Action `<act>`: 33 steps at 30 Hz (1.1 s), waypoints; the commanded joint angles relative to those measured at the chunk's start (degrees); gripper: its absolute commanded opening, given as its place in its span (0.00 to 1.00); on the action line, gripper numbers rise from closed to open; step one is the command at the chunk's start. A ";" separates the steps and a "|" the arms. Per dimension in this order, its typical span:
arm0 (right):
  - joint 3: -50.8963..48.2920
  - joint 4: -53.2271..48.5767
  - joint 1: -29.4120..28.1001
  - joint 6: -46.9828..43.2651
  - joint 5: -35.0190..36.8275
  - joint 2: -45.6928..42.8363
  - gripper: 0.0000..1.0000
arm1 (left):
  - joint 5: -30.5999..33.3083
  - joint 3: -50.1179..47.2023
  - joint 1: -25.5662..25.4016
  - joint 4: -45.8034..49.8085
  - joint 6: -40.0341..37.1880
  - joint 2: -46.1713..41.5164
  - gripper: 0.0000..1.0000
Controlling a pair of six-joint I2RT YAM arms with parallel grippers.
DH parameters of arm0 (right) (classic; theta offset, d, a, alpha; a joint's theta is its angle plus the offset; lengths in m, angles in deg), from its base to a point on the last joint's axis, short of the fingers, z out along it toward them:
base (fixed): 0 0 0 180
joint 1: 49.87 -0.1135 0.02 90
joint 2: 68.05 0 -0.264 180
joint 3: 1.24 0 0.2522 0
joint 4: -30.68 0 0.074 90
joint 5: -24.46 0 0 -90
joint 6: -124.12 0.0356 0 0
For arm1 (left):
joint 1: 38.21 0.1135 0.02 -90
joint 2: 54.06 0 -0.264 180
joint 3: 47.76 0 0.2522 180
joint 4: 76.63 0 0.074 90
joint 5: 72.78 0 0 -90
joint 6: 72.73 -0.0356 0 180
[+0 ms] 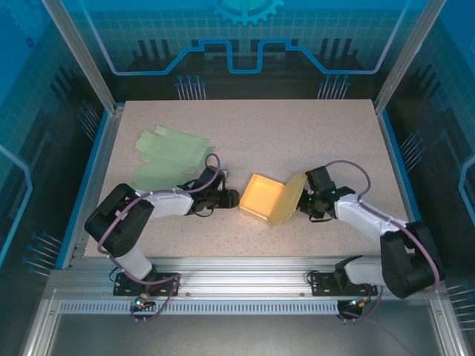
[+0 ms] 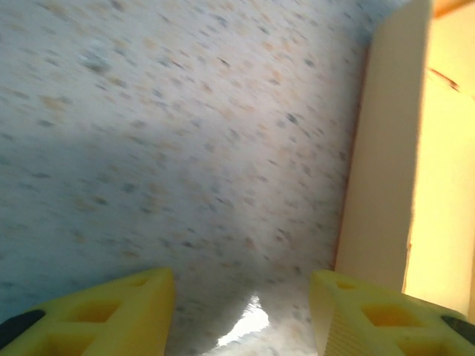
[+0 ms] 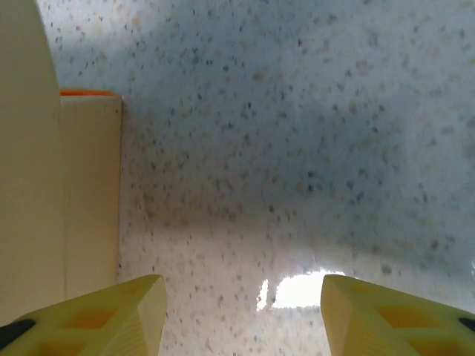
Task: Fold the paper box
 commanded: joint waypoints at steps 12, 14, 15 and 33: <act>19.96 -3.41 12.90 -12.39 -8.07 13.42 0.59 | -8.27 -1.41 -9.30 -11.89 6.18 0.35 0.55; 20.45 -6.46 14.86 -12.91 -5.37 11.96 0.63 | -5.36 -2.03 -9.16 -9.88 4.35 -2.80 0.55; 20.19 -7.98 15.68 -13.09 -3.53 10.39 0.65 | -3.52 -2.31 -9.03 -8.33 3.23 -4.84 0.55; 2.64 -30.39 14.77 -5.59 -0.35 -40.59 0.97 | -6.23 17.11 1.40 9.85 -36.20 -0.16 0.62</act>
